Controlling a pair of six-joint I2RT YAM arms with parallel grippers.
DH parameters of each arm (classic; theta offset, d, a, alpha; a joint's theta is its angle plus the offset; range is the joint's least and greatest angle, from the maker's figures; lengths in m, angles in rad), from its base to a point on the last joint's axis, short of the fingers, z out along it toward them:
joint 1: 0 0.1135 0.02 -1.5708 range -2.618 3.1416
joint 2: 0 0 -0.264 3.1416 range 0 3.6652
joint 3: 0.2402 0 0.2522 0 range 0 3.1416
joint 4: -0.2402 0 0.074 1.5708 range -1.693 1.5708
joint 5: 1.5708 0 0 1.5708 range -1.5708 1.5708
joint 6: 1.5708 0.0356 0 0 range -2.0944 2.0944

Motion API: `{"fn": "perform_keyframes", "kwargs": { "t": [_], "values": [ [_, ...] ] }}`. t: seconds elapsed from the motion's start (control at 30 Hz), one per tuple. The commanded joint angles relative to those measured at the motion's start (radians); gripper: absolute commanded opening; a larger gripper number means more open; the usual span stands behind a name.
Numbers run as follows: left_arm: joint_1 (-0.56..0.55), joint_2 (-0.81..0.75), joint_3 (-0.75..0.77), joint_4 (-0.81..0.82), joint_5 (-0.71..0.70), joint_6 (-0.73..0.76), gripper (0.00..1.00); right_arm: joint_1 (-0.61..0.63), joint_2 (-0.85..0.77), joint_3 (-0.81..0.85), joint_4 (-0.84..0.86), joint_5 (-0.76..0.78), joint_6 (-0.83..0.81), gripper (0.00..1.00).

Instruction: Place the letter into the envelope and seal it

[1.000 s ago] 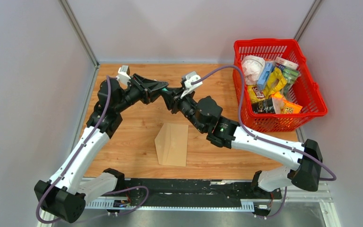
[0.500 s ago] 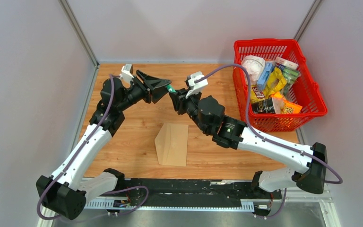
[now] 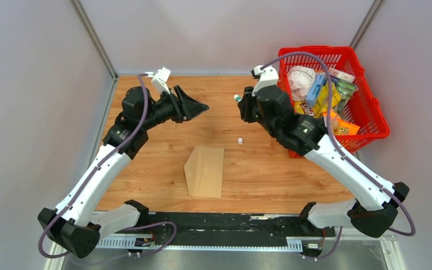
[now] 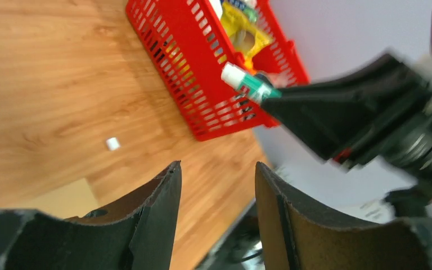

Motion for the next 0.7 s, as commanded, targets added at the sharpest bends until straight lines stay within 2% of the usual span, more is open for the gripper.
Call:
{"fn": "perform_keyframes", "kwargs": {
  "t": [0.0,0.13,0.17,0.23,0.27,0.3,0.37,0.5,0.67],
  "values": [
    [-0.152,0.010,0.050,-0.098,-0.182,0.635,0.58,-0.051,0.022,0.178,-0.391,-0.188,0.091,0.00],
    [-0.302,0.040,-0.002,-0.054,-0.311,0.941,0.57,-0.080,0.039,0.224,-0.564,-0.297,0.128,0.00],
    [-0.343,0.037,-0.022,-0.013,-0.319,1.041,0.58,-0.086,0.039,0.221,-0.585,-0.334,0.134,0.00],
    [-0.376,0.002,-0.123,0.114,-0.315,1.137,0.57,-0.092,0.037,0.209,-0.634,-0.351,0.138,0.00],
    [-0.384,-0.037,-0.205,0.159,-0.272,1.160,0.57,-0.095,0.037,0.203,-0.642,-0.349,0.140,0.00],
    [-0.388,-0.056,-0.258,0.295,-0.252,1.185,0.58,-0.100,0.037,0.195,-0.657,-0.355,0.137,0.00],
    [-0.396,-0.108,-0.367,0.447,-0.195,1.226,0.57,-0.109,0.033,0.180,-0.670,-0.383,0.137,0.00],
    [-0.445,-0.108,-0.406,0.459,-0.199,1.323,0.58,-0.112,0.037,0.148,-0.650,-0.487,0.143,0.00],
    [-0.515,-0.101,-0.429,0.494,-0.220,1.363,0.59,-0.112,0.076,0.131,-0.618,-0.533,0.144,0.00]
  ]
}}
